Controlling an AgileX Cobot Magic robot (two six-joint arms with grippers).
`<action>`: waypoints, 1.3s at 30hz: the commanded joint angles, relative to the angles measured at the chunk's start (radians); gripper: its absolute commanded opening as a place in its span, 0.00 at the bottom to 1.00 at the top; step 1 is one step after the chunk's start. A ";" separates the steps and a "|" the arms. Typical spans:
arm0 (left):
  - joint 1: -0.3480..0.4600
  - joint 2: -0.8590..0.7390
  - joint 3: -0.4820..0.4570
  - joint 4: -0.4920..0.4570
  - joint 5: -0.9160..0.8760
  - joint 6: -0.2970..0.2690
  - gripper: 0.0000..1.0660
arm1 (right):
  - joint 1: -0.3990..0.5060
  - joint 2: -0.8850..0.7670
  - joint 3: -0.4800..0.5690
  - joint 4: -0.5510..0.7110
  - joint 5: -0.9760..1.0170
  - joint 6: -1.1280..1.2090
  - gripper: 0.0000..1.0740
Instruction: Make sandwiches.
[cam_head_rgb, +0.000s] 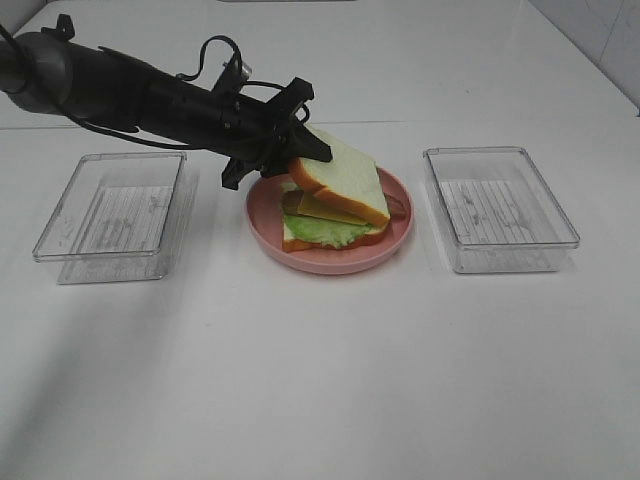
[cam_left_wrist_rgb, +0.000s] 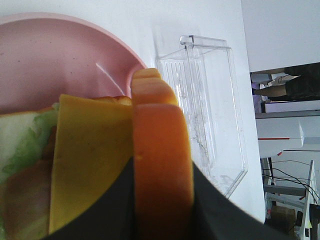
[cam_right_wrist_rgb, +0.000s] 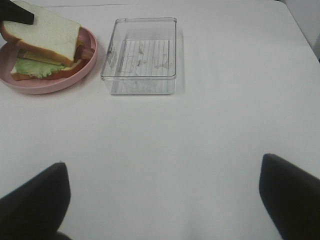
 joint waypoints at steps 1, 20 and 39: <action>-0.001 0.005 0.001 0.001 0.014 -0.002 0.00 | -0.002 -0.027 0.003 -0.008 -0.009 -0.010 0.89; -0.001 0.002 -0.055 0.170 0.066 -0.185 0.61 | -0.002 -0.027 0.003 -0.008 -0.009 -0.010 0.89; -0.001 -0.085 -0.345 0.864 0.361 -0.604 0.90 | -0.002 -0.027 0.003 -0.008 -0.009 -0.010 0.89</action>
